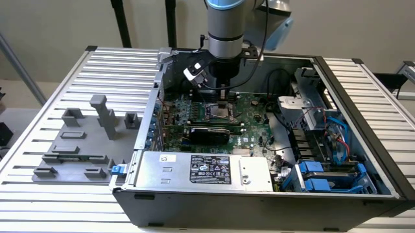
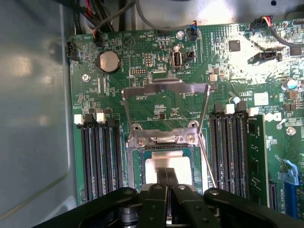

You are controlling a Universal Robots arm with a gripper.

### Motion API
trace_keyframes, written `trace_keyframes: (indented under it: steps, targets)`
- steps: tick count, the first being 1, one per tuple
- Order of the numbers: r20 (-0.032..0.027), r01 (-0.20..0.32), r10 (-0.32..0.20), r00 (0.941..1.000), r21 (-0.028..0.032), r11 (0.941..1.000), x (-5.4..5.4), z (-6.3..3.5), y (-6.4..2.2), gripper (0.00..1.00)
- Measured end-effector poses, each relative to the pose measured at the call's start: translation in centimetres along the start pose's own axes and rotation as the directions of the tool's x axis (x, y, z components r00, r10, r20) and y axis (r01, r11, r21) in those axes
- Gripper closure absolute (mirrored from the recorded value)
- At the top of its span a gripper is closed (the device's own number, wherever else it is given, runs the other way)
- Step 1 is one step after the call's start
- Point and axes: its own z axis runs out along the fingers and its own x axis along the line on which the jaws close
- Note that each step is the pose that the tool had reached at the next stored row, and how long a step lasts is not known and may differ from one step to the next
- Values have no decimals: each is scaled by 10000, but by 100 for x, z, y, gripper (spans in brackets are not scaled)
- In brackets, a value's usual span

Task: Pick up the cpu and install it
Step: 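Close the cpu cover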

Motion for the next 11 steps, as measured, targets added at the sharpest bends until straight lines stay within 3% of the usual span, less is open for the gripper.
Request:
trace_keyframes:
  steps: [7, 11]
  targets:
    - [-24, -4, 4, 10000, 124, 9999, -33, -284, 185, 89]
    - [-35, -5, 6, 10000, 189, 9998, -31, -374, 344, 89]
